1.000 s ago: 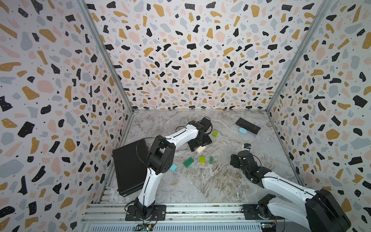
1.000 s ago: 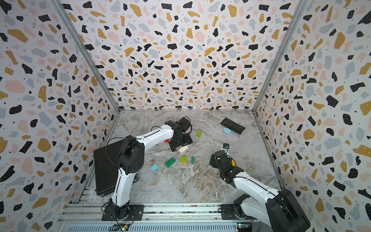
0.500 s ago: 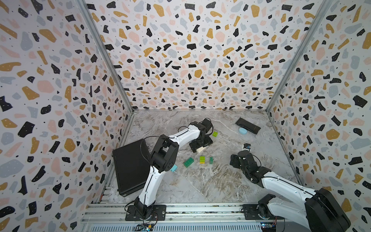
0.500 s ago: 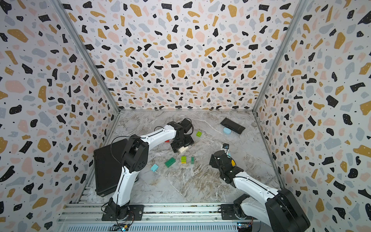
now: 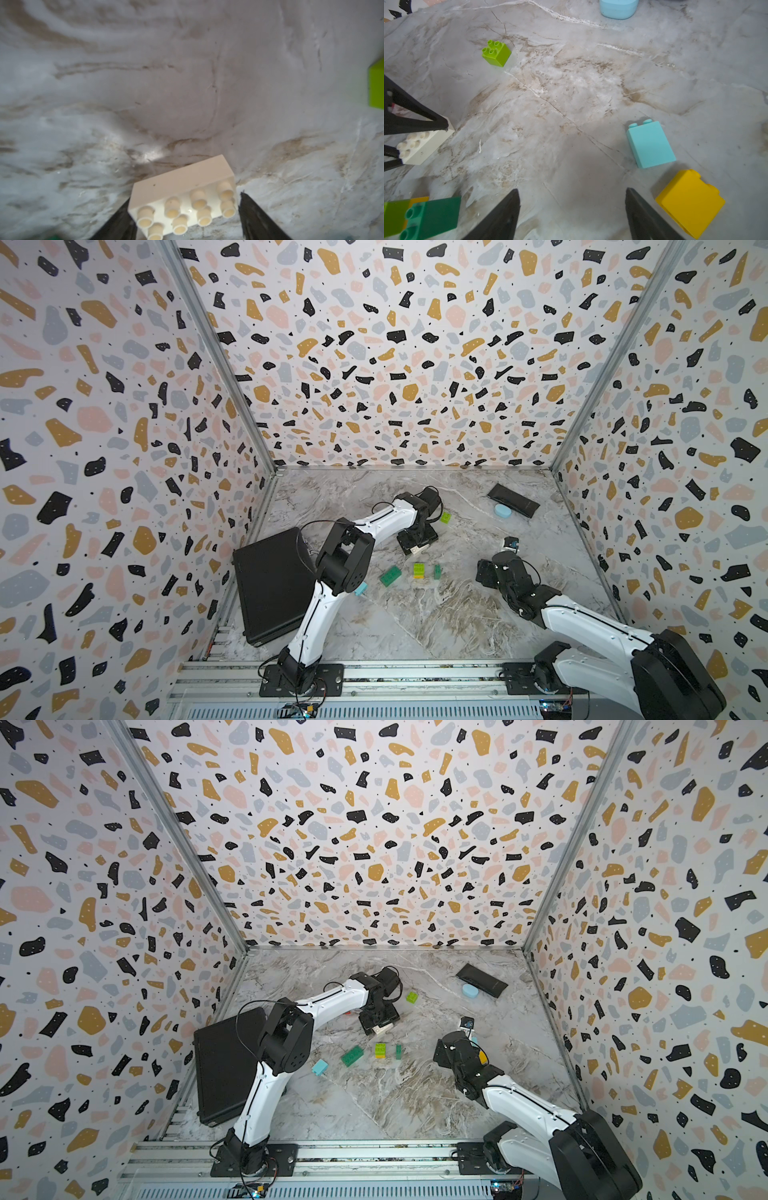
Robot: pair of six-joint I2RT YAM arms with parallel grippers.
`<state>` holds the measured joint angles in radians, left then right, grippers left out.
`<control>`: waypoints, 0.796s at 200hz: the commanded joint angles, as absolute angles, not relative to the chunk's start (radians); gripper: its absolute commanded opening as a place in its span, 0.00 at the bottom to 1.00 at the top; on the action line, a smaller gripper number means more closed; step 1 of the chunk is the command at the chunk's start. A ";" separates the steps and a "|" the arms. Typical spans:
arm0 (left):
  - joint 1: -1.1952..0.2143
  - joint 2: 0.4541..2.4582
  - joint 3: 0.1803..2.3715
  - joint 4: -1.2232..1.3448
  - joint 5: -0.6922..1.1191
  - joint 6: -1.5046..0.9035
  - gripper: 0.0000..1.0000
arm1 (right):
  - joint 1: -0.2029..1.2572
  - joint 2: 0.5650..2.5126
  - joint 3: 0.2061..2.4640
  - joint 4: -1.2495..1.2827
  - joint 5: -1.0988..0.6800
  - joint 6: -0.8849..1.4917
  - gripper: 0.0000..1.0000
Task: Assemble the letter h with lego
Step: Adjust the lego brick at the center of the board.
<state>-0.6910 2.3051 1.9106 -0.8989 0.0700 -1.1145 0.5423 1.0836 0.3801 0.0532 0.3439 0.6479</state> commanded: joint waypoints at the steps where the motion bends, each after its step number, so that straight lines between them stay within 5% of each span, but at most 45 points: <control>1: -0.696 2.333 1.952 -0.945 0.062 -1.061 0.71 | 0.538 1.073 0.407 0.048 0.350 0.646 0.81; 96: -0.697 2.330 1.973 -1.054 -0.007 -0.785 0.63 | 0.538 1.083 0.405 0.055 0.341 0.649 0.81; 159: -0.715 2.292 2.007 -1.098 -0.081 -0.704 0.82 | 0.539 1.107 0.410 0.066 0.329 0.650 0.81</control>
